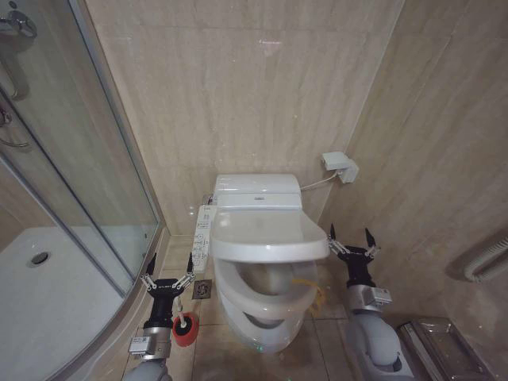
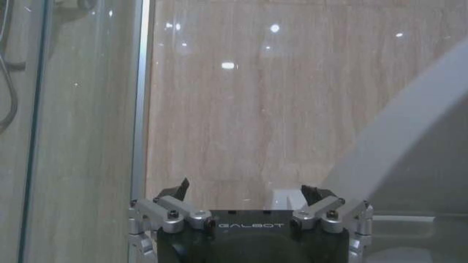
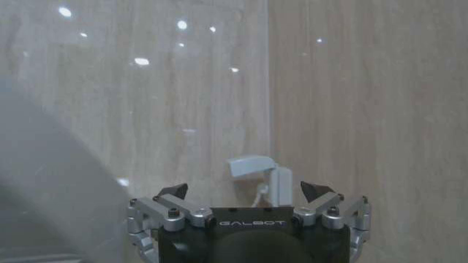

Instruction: Open the toilet lid, clean the toilet bowl with a toilet brush, close the toilet lid, and flush.

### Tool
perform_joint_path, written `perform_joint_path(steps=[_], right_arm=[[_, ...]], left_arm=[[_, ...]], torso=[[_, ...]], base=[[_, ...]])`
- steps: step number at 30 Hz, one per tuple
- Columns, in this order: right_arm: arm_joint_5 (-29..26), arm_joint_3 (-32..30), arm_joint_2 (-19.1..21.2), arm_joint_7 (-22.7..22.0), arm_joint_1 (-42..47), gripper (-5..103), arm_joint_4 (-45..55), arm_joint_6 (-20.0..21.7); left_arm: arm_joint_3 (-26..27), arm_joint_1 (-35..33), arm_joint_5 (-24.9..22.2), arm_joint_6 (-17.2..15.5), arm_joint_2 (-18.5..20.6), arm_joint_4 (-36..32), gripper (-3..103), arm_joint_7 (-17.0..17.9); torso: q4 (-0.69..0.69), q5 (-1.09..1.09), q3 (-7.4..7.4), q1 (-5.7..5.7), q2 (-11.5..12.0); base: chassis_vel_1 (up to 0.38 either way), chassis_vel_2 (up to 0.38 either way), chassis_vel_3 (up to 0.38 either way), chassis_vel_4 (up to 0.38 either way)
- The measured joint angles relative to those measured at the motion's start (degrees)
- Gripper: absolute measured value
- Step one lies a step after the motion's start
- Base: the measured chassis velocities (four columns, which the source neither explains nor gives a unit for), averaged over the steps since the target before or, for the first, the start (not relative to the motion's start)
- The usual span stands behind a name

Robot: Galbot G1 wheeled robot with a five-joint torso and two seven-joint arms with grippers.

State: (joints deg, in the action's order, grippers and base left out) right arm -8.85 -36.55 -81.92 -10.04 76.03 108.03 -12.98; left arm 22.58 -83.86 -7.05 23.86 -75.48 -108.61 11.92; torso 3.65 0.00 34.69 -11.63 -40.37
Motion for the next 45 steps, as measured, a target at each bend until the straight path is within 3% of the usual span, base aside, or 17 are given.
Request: perform_joint_path(steps=[10, 24, 45], right_arm=[[-1.5, -1.9, 0.6, -0.2, 3.0, 100, 3.0, 2.9], [-6.1, -0.7, 8.4, -0.9, 3.7, 100, 5.5, 4.0], [-6.7, 0.0, 8.7, -0.3, 3.8, 100, 5.0, 3.6]], left_arm=[[0.0, 0.0, 0.0, 0.0, 0.0, 0.0, 100, 0.0], [0.0, 0.0, 0.0, 0.0, 0.0, 0.0, 100, 0.0], [0.0, 0.0, 0.0, 0.0, 0.0, 0.0, 100, 0.0]], torso=[[0.02, 0.0, 0.0, 0.0, 0.0], [0.01, 0.01, 0.0, 0.0, 0.0], [0.02, 0.0, 0.0, 0.0, 0.0]], base=[[0.0, 0.0, 0.0, 0.0], [0.0, 0.0, 0.0, 0.0], [0.0, 0.0, 0.0, 0.0]])
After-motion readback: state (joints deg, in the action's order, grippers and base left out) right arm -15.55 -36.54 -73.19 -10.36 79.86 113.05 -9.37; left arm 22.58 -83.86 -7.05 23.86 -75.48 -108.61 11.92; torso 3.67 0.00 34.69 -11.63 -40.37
